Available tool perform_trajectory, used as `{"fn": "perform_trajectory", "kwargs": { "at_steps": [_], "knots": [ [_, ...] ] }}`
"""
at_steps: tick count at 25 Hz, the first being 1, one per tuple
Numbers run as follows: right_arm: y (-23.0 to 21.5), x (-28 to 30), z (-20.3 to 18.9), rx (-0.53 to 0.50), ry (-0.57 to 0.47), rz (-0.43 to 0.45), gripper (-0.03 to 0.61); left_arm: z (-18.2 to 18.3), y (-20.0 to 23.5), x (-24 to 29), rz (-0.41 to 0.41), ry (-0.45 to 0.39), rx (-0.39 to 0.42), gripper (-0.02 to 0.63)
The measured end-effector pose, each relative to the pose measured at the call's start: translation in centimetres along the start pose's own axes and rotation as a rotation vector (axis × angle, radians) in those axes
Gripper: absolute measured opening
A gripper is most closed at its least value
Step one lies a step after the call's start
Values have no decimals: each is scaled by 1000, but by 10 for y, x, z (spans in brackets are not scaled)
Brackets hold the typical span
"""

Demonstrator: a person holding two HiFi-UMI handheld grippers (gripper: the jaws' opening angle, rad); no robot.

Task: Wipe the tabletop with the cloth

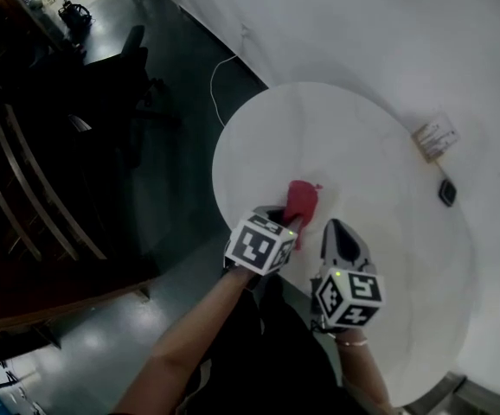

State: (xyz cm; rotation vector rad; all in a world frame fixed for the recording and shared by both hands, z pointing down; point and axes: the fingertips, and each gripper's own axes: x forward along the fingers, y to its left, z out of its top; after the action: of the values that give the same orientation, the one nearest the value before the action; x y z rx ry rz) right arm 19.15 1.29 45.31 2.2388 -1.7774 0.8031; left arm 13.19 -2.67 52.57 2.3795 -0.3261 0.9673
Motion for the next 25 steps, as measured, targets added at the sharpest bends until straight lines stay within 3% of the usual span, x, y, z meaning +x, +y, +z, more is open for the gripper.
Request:
{"fn": "perform_trajectory", "kwargs": {
  "at_steps": [4,7,13,19,25],
  "knots": [
    [9,30,15,25,7,-34,2,-4,48,-6,42,55,35,52],
    [29,57,22,15,8,-22,2,-11,90,-18,70,57,-12,52],
    [80,99,23,-18,46,28,2,-7,173,-63,155,-29,-137,53],
    [103,123,31,-41,50,52,2,-5,210,-81,175,-64,-200,54],
    [112,134,41,-44,40,33,2,-20,260,-97,286,-10,-189,52]
  ]
}}
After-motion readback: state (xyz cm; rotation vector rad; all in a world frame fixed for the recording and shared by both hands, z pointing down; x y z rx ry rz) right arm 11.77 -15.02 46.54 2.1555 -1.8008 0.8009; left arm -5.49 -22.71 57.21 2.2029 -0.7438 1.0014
